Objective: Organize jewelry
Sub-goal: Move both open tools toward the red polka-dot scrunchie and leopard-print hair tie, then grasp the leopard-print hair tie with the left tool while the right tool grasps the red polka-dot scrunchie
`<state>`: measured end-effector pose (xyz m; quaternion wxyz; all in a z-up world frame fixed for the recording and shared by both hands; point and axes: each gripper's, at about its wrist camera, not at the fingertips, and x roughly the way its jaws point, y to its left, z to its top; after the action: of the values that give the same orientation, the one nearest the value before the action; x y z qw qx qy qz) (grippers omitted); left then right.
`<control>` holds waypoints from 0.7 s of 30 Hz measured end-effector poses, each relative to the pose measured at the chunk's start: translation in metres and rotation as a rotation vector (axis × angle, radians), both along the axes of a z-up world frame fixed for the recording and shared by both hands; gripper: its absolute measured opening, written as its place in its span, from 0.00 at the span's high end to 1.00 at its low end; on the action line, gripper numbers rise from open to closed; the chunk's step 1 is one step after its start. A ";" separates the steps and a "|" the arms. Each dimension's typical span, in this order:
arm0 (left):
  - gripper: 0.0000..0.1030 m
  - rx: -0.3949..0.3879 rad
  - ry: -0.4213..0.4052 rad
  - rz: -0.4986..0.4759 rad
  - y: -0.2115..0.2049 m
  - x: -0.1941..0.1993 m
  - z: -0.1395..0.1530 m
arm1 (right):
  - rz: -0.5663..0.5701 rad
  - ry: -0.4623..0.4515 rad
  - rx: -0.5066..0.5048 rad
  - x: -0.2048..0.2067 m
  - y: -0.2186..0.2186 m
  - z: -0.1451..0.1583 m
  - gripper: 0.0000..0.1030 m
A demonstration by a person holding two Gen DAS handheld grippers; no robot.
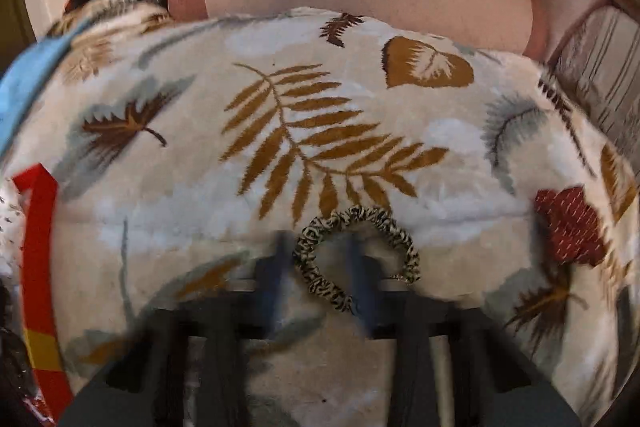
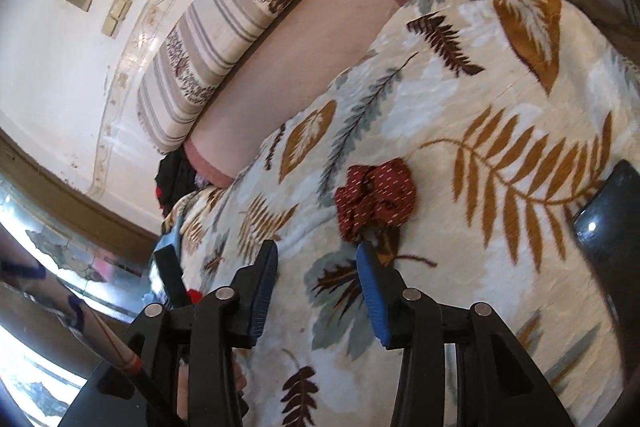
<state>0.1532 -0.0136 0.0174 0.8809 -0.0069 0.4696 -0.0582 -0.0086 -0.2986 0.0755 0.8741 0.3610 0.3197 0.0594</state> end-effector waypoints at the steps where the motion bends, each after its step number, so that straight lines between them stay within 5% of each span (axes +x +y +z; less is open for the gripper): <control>1: 0.93 -0.013 -0.002 -0.004 0.002 -0.006 -0.001 | -0.014 0.006 -0.005 0.002 -0.002 -0.001 0.48; 4: 0.94 -0.038 0.001 -0.028 0.010 -0.032 0.002 | -0.065 0.031 -0.031 0.012 -0.007 -0.005 0.37; 14: 0.94 -0.064 -0.089 -0.118 0.031 -0.090 0.023 | -0.073 0.175 -0.242 0.092 0.005 -0.036 0.37; 15: 0.94 -0.063 -0.096 -0.124 0.031 -0.088 0.022 | -0.064 0.188 -0.267 0.098 0.009 -0.040 0.41; 18: 0.94 -0.081 -0.085 -0.131 0.033 -0.082 0.014 | -0.011 0.222 -0.282 0.110 0.023 -0.054 0.78; 21: 0.94 -0.082 -0.079 -0.145 0.029 -0.077 0.009 | -0.003 0.187 -0.302 0.106 0.036 -0.049 0.86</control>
<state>0.0762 0.0158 0.0261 0.8912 -0.0063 0.4311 -0.1414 0.0970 -0.2623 0.0266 0.8848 0.2301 0.4045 -0.0244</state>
